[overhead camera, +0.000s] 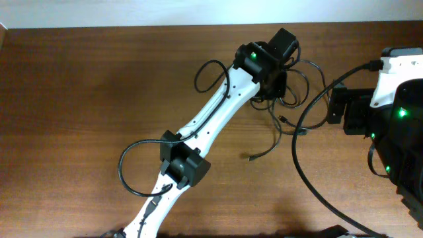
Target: Untangle cables
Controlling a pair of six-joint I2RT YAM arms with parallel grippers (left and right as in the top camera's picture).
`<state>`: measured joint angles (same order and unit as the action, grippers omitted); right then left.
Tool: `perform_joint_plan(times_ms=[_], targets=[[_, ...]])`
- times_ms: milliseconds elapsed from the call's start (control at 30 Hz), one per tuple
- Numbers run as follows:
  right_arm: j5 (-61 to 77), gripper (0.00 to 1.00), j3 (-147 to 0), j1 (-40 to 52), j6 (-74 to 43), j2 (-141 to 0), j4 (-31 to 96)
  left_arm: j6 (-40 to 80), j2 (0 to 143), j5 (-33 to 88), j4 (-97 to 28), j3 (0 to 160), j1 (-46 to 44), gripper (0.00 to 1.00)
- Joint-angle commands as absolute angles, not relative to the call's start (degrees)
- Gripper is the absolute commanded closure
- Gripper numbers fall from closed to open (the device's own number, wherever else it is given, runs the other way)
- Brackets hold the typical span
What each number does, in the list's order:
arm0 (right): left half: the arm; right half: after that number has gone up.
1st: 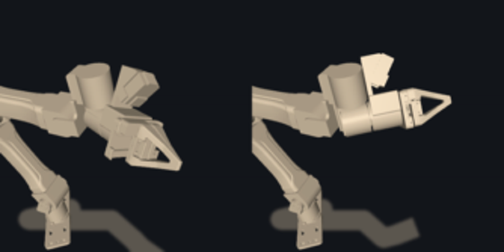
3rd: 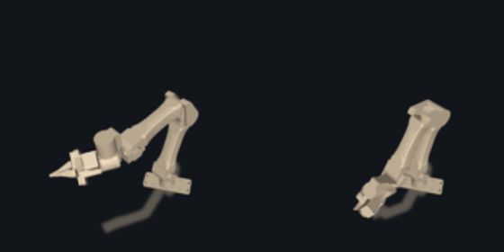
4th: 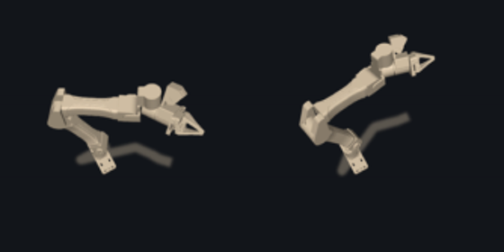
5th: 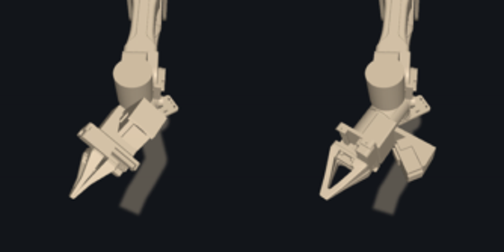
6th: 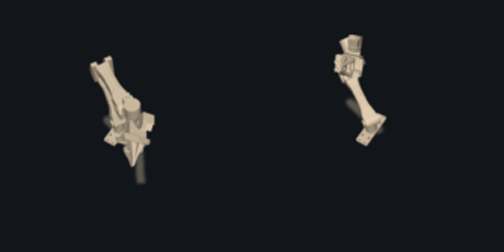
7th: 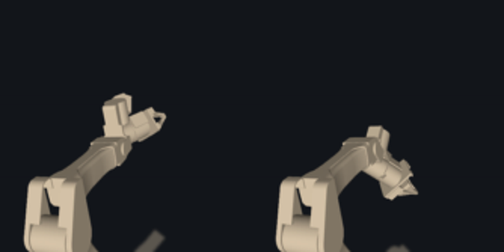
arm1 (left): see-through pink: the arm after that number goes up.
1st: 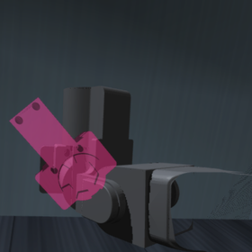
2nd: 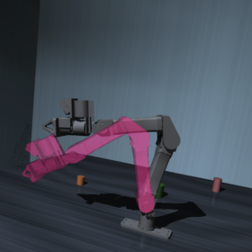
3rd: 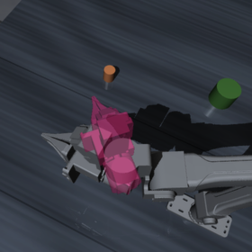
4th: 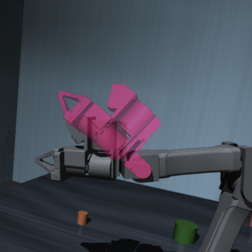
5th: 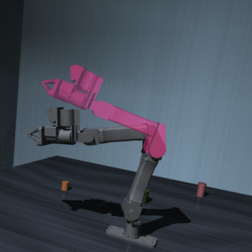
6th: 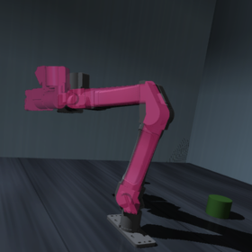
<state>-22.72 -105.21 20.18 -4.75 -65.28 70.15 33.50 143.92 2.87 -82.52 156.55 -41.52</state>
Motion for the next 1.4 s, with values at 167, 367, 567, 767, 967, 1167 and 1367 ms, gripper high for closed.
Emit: perform_joint_plan(times_ms=[167,367,567,767,967,1167,1367], targets=[[-21.43,0.01,-105.67,20.18,-5.43,-70.50,70.02,25.58,101.89,-12.51,-85.67,163.46,-39.27,1.00],[12.58,0.01,-105.67,20.18,-4.73,-78.11,61.12,25.61,100.68,-15.16,-84.66,163.35,-34.72,1.00],[13.74,0.01,-105.67,20.23,-2.02,-81.30,64.07,27.53,106.80,-27.94,-71.07,163.13,-28.80,1.00],[6.61,0.01,-107.98,20.18,-0.23,-76.07,64.49,27.81,110.39,-20.62,-67.72,163.11,-26.28,1.00],[-0.30,0.01,-111.39,20.18,-0.27,-61.91,73.47,35.46,131.72,13.85,-32.84,163.11,-28.45,1.00],[-0.78,0.01,-111.83,20.18,-0.45,-55.44,78.72,45.23,145.86,14.83,-9.61,163.11,-42.57,1.00],[-3.33,0.01,-111.83,20.18,-0.47,-55.42,80.82,46.41,149.14,9.21,-17.54,163.13,-52.10,0.01]])
